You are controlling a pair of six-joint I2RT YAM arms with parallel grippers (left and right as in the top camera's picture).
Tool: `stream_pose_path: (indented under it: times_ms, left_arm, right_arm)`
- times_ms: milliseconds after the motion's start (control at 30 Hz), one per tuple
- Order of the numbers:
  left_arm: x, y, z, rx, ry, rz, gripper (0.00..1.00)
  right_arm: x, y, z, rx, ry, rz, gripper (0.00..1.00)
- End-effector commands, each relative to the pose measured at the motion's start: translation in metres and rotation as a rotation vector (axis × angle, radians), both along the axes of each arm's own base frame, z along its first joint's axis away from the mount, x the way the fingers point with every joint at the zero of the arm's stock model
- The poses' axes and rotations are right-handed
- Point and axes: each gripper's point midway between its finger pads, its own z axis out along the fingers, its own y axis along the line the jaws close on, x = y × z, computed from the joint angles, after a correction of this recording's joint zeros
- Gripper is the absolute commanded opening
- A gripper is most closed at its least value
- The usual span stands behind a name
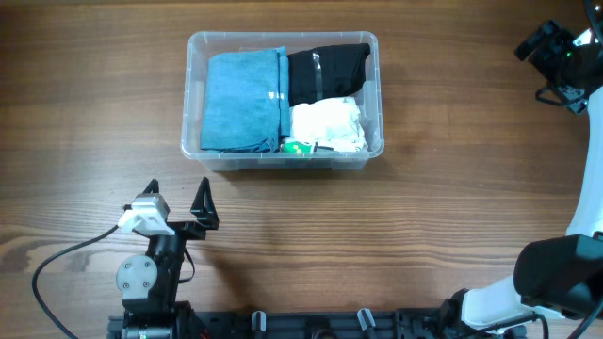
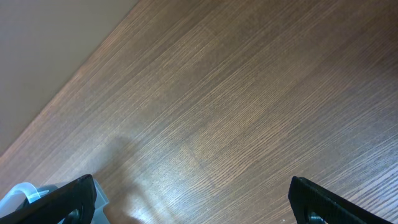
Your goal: Pack container
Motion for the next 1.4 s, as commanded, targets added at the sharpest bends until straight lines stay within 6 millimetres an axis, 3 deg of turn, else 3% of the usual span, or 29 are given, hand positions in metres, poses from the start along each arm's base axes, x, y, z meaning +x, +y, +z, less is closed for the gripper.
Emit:
stream_pose_path:
  times_ms: [0,233,333,500,667,733,833,933,1067,1233,1367]
  left_arm:
    - [0.0,0.003,-0.002,-0.012,-0.003,0.019,1.0]
    - [0.0,0.003,-0.002,-0.012,-0.003,0.019,1.0]
    - [0.0,0.003,-0.002,-0.012,-0.003,0.019,1.0]
    - [0.0,0.003,-0.002,-0.012,-0.003,0.019,1.0]
    - [0.0,0.003,-0.002,-0.012,-0.003,0.019,1.0]
    - [0.0,0.003,-0.002,-0.012,-0.003,0.019,1.0]
    - [0.0,0.003,-0.002,-0.012,-0.003,0.019,1.0]
    - [0.0,0.003,-0.002,-0.012,-0.003,0.019,1.0]
    - [0.0,0.003,-0.002,-0.012,-0.003,0.019,1.0]
    - [0.0,0.003,-0.002,-0.012,-0.003,0.019,1.0]
    - [0.0,0.003,-0.002,-0.012,-0.003,0.019,1.0]
  right_arm:
    - [0.001,-0.002,-0.004,-0.004,0.008,-0.018,1.0]
    - [0.001,-0.001,-0.005,-0.004,0.009,-0.016,1.0]
    - [-0.001,0.007,0.009,-0.013,-0.023,0.001,1.0]
    - [-0.03,0.043,0.071,-0.056,-0.173,0.069,1.0]
    - [-0.072,0.062,0.127,-0.139,-0.376,0.079,1.0]
    - [-0.079,0.066,0.139,-0.16,-0.477,0.092,1.0]
    - [-0.091,0.088,0.15,-0.265,-0.656,0.271,1.0]
    - [-0.107,0.106,0.143,-0.363,-0.788,0.406,1.0]
    - [-0.138,0.123,0.115,-0.401,-0.966,0.452,1.0]
    - [-0.167,0.145,0.065,-0.421,-1.12,0.524,1.0]
    - [-0.17,0.15,0.028,-0.426,-1.146,0.534,1.0]
